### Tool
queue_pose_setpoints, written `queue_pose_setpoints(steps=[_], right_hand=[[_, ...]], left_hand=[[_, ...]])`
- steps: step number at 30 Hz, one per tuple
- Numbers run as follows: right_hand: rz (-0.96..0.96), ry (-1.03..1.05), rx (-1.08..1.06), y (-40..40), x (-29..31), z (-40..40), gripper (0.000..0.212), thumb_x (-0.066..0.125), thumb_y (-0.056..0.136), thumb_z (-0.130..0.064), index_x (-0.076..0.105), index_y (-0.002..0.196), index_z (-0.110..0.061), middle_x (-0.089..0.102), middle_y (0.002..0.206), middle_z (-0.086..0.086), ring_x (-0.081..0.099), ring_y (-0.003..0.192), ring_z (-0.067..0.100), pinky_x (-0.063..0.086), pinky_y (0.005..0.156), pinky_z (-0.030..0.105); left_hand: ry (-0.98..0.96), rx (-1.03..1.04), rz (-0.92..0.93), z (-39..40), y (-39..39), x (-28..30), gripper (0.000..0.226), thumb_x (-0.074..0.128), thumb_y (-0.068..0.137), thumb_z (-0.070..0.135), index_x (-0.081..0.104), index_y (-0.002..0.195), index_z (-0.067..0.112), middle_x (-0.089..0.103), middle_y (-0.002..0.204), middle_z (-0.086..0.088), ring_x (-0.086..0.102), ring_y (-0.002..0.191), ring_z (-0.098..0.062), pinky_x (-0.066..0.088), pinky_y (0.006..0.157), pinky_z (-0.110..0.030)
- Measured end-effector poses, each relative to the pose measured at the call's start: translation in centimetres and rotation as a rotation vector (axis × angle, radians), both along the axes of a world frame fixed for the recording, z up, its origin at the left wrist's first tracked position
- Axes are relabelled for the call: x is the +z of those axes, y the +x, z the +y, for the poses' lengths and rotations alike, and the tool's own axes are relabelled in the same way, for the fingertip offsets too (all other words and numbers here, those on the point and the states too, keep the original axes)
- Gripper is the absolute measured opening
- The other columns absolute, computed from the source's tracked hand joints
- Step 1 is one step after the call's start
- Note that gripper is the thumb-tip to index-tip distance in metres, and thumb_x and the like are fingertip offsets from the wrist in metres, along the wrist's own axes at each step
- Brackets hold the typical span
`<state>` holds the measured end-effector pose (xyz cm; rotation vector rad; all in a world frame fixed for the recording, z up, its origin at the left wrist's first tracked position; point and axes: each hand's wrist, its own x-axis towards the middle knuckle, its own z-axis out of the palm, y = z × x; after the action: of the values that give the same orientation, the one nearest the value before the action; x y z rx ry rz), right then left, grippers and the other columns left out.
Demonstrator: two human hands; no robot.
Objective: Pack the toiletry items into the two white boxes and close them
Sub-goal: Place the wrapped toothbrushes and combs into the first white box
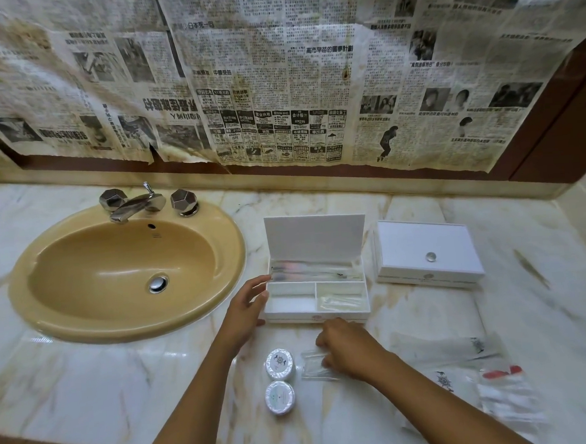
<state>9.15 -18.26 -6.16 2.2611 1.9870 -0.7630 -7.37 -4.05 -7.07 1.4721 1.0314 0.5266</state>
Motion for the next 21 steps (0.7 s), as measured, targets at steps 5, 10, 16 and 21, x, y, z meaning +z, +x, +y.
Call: queue_pose_setpoints(steps=[5, 10, 16, 21], right_hand=[[0.007, 0.052, -0.026, 0.10, -0.87, -0.03, 0.008, 0.063, 0.082, -0.012, 0.067, 0.087, -0.007, 0.062, 0.098, 0.007, 0.055, 0.097, 0.027, 0.046, 0.076, 0.035], [0.036, 0.120, -0.070, -0.01, -0.82, -0.22, 0.024, 0.048, 0.079, 0.003, 0.064, 0.091, -0.010, 0.063, 0.099, 0.006, 0.055, 0.094, 0.024, 0.039, 0.073, 0.031], [0.082, 0.151, -0.099, -0.09, -0.32, -0.11, 0.015, 0.046, 0.077, -0.002, 0.045, 0.082, -0.017, 0.060, 0.086, 0.007, 0.045, 0.079, 0.023, 0.027, 0.064, 0.028], [0.164, 0.167, -0.161, -0.32, -0.82, -0.32, 0.021, 0.042, 0.075, 0.000, 0.044, 0.086, -0.017, 0.053, 0.085, 0.005, 0.047, 0.083, 0.025, 0.029, 0.060, 0.031]], left_hand=[[0.000, -0.001, 0.001, 0.01, 0.00, -0.02, 0.026, 0.051, 0.099, 0.022, 0.058, 0.120, 0.036, 0.055, 0.126, 0.018, 0.048, 0.117, 0.007, 0.056, 0.079, -0.036], [-0.008, 0.007, -0.001, 0.07, 0.01, -0.13, 0.027, 0.051, 0.099, 0.021, 0.059, 0.120, 0.035, 0.056, 0.127, 0.018, 0.047, 0.118, 0.008, 0.056, 0.080, -0.036], [-0.005, 0.002, -0.001, 0.08, -0.06, -0.19, 0.026, 0.051, 0.099, 0.021, 0.059, 0.119, 0.037, 0.056, 0.127, 0.017, 0.046, 0.118, 0.009, 0.056, 0.080, -0.037], [-0.005, 0.001, -0.003, 0.11, -0.01, -0.24, 0.026, 0.051, 0.099, 0.021, 0.059, 0.119, 0.037, 0.056, 0.128, 0.016, 0.047, 0.119, 0.008, 0.056, 0.081, -0.038]])
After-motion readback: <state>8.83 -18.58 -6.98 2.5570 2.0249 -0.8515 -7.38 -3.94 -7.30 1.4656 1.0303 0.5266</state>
